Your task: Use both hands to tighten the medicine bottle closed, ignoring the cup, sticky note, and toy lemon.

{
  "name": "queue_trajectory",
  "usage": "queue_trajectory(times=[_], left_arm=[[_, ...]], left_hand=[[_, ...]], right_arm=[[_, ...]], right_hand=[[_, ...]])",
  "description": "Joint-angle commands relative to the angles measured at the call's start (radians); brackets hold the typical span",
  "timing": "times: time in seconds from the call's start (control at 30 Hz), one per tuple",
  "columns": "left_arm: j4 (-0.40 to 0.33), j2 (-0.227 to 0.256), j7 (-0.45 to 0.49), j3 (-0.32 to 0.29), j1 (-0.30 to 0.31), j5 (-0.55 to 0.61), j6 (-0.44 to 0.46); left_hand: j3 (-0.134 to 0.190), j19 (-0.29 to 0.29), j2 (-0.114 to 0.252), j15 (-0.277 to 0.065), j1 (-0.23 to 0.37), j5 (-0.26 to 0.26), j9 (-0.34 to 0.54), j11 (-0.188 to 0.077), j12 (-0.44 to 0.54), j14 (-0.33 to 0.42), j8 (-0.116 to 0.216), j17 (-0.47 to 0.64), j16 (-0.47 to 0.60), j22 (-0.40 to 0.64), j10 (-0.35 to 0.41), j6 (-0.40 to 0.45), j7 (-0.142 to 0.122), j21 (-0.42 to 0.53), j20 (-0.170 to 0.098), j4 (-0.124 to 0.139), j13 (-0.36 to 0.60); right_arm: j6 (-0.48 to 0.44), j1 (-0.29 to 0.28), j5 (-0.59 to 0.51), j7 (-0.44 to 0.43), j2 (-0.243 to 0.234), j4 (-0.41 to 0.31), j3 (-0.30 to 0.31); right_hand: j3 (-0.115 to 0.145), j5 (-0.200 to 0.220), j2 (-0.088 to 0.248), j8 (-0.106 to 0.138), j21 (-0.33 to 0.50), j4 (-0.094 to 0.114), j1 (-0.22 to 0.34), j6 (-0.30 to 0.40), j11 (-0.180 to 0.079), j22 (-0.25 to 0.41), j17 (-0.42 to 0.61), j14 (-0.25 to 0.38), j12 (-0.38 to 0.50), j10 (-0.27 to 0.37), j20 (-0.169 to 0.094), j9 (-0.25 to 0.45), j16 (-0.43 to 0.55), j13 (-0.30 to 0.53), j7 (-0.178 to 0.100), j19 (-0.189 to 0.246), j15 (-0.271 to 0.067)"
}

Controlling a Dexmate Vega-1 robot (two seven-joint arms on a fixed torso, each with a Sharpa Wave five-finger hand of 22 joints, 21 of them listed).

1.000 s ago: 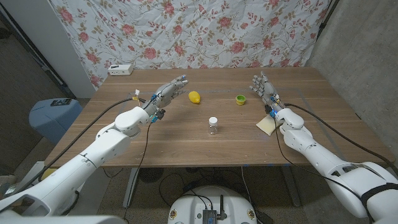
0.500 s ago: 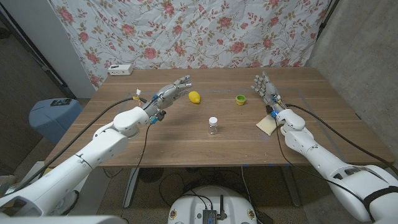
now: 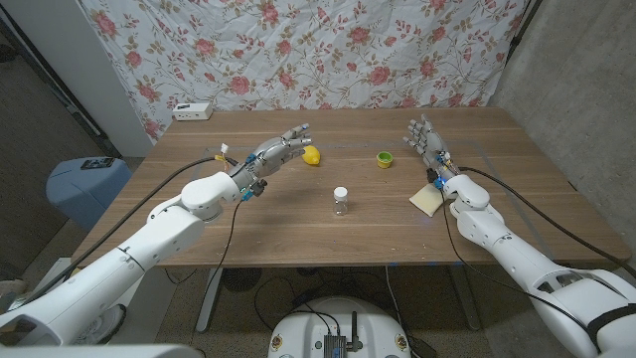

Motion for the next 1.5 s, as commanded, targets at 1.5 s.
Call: queue_trajectory(times=[1.5], left_arm=[[0.096,-0.038,0.007,0.049,0.037,0.191,-0.227]], left_hand=[[-0.085,-0.111,-0.032,-0.072,0.193,0.066,0.005,-0.019,0.015,0.113,0.009,0.001,0.015,0.001,0.097,-0.024,-0.03,0.013,0.009,0.0,0.002]], right_arm=[[-0.028,-0.162,-0.076,-0.203,-0.061,-0.27,0.016]], right_hand=[[0.007,0.012,-0.007,0.001,0.005,-0.007,-0.011,-0.06,-0.012,0.004,-0.007,0.07,-0.008,-0.016,-0.013,0.002,0.013,-0.001,-0.019,-0.032,0.053]])
